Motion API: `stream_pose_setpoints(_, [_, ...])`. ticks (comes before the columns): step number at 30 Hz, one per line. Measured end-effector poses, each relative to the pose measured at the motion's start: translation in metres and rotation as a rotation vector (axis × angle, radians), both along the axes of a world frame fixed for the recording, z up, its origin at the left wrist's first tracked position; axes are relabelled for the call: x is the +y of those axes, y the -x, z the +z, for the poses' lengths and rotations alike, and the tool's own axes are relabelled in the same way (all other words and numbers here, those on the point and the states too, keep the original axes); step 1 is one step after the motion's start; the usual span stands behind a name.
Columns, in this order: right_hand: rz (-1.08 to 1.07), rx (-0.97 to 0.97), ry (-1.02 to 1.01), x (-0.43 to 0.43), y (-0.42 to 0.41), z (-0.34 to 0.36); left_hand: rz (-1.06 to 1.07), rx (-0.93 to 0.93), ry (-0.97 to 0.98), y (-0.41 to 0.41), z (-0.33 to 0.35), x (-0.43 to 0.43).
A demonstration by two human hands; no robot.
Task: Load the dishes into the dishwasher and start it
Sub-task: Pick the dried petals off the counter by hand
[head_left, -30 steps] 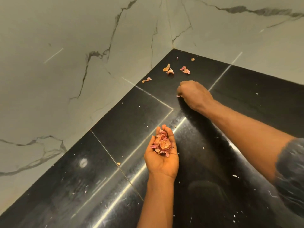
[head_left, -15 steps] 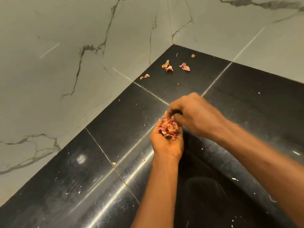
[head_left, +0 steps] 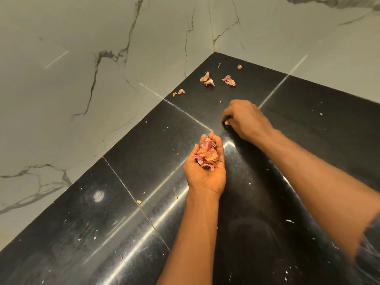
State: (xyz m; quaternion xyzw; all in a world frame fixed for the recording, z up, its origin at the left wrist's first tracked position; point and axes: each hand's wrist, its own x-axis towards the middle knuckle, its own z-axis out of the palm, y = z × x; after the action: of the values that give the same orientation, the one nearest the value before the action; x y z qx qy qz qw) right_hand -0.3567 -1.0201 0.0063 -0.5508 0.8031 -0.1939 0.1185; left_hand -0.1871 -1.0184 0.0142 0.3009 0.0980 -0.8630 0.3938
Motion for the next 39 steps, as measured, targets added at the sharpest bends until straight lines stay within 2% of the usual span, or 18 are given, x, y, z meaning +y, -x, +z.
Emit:
stream_pose_setpoints(2, [-0.034, -0.04, 0.051, -0.001, -0.006, -0.002, -0.007, -0.026, 0.009, -0.002, -0.003, 0.001])
stream_pose_setpoints(6, [-0.113, -0.292, 0.278, 0.011, -0.021, 0.028, -0.071, -0.065, 0.044, 0.001, -0.005, -0.003])
stream_pose_setpoints(8, [0.003, -0.379, 0.226, 0.022, -0.032, 0.054, -0.106, -0.084, 0.068, 0.006, -0.006, -0.006])
stream_pose_setpoints(10, [0.117, -0.388, 0.118, 0.027, -0.036, 0.066, -0.125, -0.093, 0.082, 0.013, -0.005, -0.009])
stream_pose_setpoints(12, [0.102, -0.367, 0.15, 0.023, -0.023, 0.067, -0.122, -0.057, 0.065, 0.018, -0.004, -0.011])
stream_pose_setpoints(15, [-0.119, -0.308, 0.259, -0.01, 0.028, 0.052, -0.085, 0.027, -0.002, 0.021, -0.002, -0.01])
stream_pose_setpoints(18, [-0.262, -0.168, 0.073, -0.061, 0.083, 0.029, -0.092, 0.027, -0.011, 0.016, -0.001, -0.005])
stream_pose_setpoints(23, [-0.072, -0.005, -0.207, -0.11, 0.1, 0.01, -0.086, 0.01, -0.016, 0.004, 0.005, -0.002])
stream_pose_setpoints(25, [-0.032, 0.107, -0.153, -0.111, 0.095, 0.002, -0.09, -0.005, -0.013, -0.001, 0.007, -0.002])
stream_pose_setpoints(28, [-0.113, 0.184, 0.029, -0.101, 0.088, -0.008, -0.083, 0.01, 0.004, -0.007, 0.01, -0.007])
stream_pose_setpoints(30, [-0.16, 0.121, 0.075, -0.09, 0.085, -0.009, -0.076, 0.009, 0.0, -0.007, 0.01, -0.011])
stream_pose_setpoints(33, [-0.204, -0.194, 0.136, -0.063, 0.076, 0.004, -0.077, -0.001, -0.004, 0.0, 0.006, -0.015])
stream_pose_setpoints(36, [-0.071, -0.453, 0.202, -0.025, 0.04, 0.045, -0.083, -0.023, 0.01, 0.014, 0.004, -0.018])
stream_pose_setpoints(37, [-0.006, -0.474, 0.187, -0.013, 0.026, 0.057, -0.089, -0.034, 0.015, 0.018, 0.003, -0.02])
stream_pose_setpoints(39, [0.102, -0.38, 0.105, 0.003, 0.002, 0.069, -0.116, -0.083, 0.044, 0.027, 0.0, -0.023])
